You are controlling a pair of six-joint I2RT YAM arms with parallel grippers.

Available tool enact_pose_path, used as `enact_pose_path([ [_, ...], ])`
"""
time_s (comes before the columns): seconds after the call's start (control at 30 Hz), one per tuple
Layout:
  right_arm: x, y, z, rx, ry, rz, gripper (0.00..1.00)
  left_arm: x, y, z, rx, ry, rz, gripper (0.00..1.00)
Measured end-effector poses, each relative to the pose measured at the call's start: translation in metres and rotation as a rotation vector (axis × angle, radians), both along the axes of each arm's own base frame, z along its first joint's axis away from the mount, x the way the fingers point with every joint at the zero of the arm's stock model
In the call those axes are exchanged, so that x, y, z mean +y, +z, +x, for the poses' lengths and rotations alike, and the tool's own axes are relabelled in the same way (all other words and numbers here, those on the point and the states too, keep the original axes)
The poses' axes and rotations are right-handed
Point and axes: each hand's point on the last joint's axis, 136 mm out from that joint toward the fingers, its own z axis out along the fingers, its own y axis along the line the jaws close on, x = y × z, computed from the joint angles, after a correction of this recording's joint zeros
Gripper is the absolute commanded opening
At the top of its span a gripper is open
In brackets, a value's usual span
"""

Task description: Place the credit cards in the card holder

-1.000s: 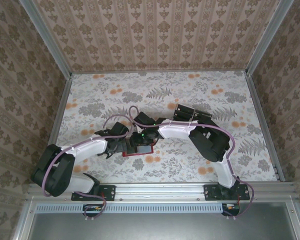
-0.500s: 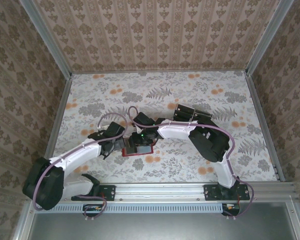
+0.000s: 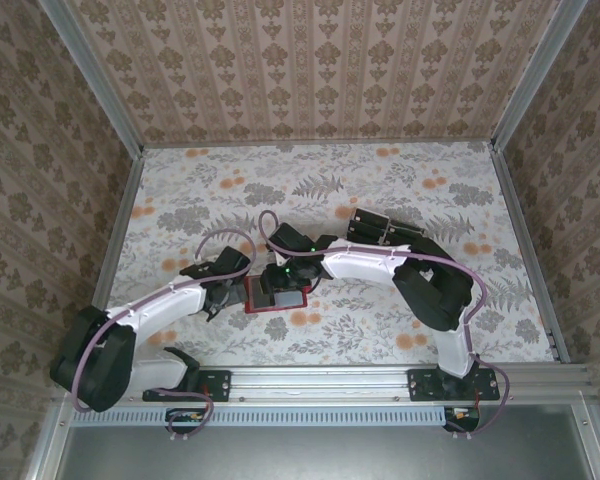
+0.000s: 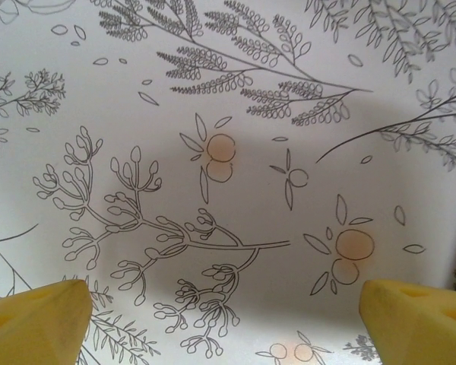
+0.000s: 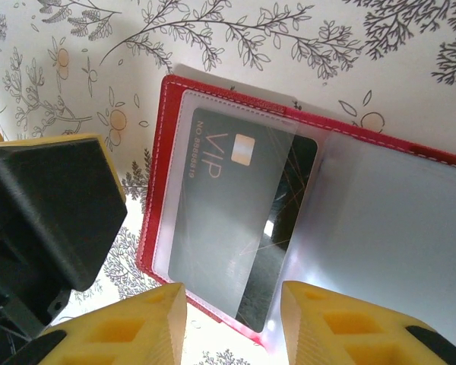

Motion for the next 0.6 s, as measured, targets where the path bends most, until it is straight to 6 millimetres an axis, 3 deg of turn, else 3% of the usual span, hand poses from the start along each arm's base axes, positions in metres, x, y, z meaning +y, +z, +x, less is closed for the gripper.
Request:
enact_pose_path([
  [0.2,0.002,-0.002,-0.002,0.004,0.002,0.0,0.38,0.002,-0.003,-0.003,0.008,0.001,0.005,1.0],
  [0.47,0.005,-0.024,-0.005,0.044,-0.003,-0.016,0.38,0.002,-0.008,-0.003,0.012,0.01,0.004,1.0],
  [0.6,0.007,-0.024,-0.007,0.055,0.0,-0.002,0.37,0.002,-0.009,-0.004,0.011,0.014,0.002,1.0],
])
